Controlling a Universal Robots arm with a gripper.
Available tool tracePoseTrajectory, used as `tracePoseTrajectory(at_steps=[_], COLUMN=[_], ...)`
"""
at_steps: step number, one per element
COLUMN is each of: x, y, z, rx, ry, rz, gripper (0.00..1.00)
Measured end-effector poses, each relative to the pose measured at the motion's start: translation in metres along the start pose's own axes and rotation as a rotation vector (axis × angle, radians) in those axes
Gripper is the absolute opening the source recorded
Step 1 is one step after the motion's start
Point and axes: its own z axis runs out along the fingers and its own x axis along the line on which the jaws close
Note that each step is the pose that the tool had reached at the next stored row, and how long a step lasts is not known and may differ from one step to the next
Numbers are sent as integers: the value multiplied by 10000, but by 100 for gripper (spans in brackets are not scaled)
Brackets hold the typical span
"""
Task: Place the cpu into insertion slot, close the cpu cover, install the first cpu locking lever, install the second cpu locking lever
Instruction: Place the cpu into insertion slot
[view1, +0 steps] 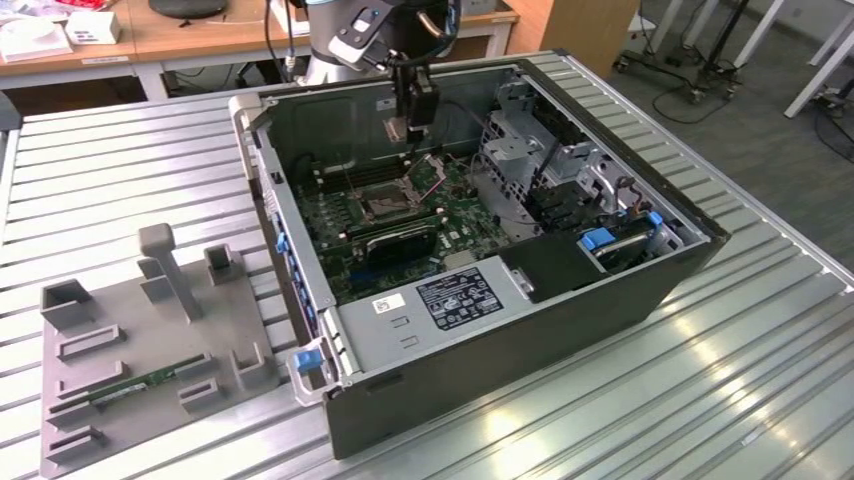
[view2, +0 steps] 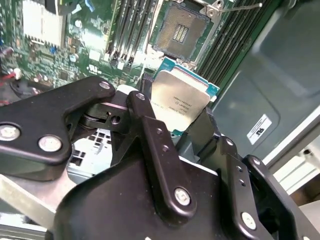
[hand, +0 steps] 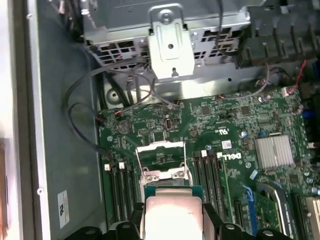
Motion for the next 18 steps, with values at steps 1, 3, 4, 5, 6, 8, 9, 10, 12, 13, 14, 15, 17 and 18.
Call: tracePoseTrajectory(at_steps=[1,3,4,5,6,8,9,10,12,13,14,15,17,18], x=[0,-1,-1,0,0,-1,-1,-1,-1,-2,-2,-3,-5,-6], y=[0,-2,-2,-2,-3,-3,-3,-4,-6,-7,-9,-13,-24,-29], z=[0,0,0,2,4,9,12,17,30,38,46,55,80,95], rx=[-2,-3,-2,-1,1,7,11,14,20,23,25,27,31,32], ry=[-13,-18,-17,-9,3,33,46,61,91,103,114,125,138,145], rz=[138,175,154,66,-50,-369,-536,-694,-1020,-1167,-1301,-1413,-1582,-1655], gripper=[54,54,54,54,54,54,54,54,54,54,54,54,54,54])
